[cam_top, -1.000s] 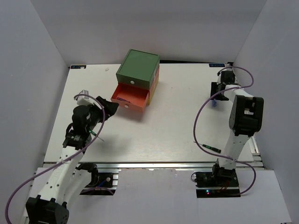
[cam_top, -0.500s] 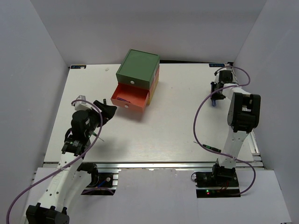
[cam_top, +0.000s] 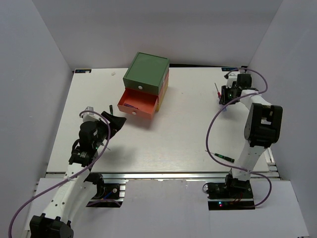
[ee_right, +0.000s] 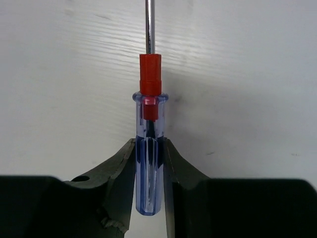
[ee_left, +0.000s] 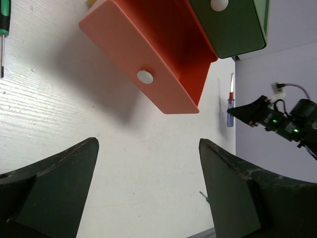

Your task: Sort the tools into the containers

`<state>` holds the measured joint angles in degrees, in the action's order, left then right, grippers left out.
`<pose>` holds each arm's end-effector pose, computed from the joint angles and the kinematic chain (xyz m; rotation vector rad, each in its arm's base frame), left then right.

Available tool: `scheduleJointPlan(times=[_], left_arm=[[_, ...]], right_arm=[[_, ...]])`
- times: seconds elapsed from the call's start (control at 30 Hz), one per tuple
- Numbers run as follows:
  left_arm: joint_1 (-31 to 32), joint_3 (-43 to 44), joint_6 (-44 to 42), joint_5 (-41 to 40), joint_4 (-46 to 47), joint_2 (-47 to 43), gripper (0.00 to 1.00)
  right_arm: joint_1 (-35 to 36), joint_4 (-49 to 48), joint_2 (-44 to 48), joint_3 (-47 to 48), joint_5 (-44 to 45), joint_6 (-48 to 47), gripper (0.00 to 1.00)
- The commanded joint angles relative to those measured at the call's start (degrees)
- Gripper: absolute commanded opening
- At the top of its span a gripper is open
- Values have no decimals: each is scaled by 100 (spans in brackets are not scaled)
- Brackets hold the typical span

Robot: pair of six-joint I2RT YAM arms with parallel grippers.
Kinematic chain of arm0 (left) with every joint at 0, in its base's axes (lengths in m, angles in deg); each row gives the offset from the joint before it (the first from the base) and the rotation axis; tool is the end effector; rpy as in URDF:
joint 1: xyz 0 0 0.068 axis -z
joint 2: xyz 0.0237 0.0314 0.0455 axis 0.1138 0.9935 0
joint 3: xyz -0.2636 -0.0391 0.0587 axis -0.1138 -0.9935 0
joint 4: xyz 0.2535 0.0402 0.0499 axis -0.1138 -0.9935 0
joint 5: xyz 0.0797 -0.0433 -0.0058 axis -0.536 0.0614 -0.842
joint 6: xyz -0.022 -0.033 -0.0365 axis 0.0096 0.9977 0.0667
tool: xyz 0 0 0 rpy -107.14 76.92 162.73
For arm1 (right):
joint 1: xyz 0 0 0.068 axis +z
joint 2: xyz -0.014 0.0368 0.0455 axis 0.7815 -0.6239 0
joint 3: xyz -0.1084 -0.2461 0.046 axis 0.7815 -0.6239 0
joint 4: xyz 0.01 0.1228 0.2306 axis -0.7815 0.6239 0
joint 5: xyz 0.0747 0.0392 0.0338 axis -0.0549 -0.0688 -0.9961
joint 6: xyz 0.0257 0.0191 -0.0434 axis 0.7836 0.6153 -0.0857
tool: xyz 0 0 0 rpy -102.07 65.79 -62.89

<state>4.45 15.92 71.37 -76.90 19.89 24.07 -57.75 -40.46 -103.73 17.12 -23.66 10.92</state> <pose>0.1591 -0.0347 0.2474 -0.6309 1.9235 -0.8123 0.4290 -0.0413 0.1818 -0.1919 2.4384 0.0862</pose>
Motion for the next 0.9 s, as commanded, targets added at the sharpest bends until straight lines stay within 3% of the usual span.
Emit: scheduleJointPlan(times=[0.0,0.2,0.4,0.63,0.87], left_arm=[[-26,-101,147,138,277,-131,93],[-26,-172,147,182,400,-78,93],[-26,-224,182,130,409,-122,94],[-35,-146,226,-89,-20,-262,93],[-35,101,287,-713,-848,-412,93]], right_arm=[[72,-216,1109,-5,-1499,-564,0],[616,-136,2253,-162,-2653,-1057,0],[2119,-392,3142,-112,-2769,-1567,0],[3744,-779,2757,494,-2207,-1392,0],[4660,-1042,1703,1198,-1609,-1163,0]])
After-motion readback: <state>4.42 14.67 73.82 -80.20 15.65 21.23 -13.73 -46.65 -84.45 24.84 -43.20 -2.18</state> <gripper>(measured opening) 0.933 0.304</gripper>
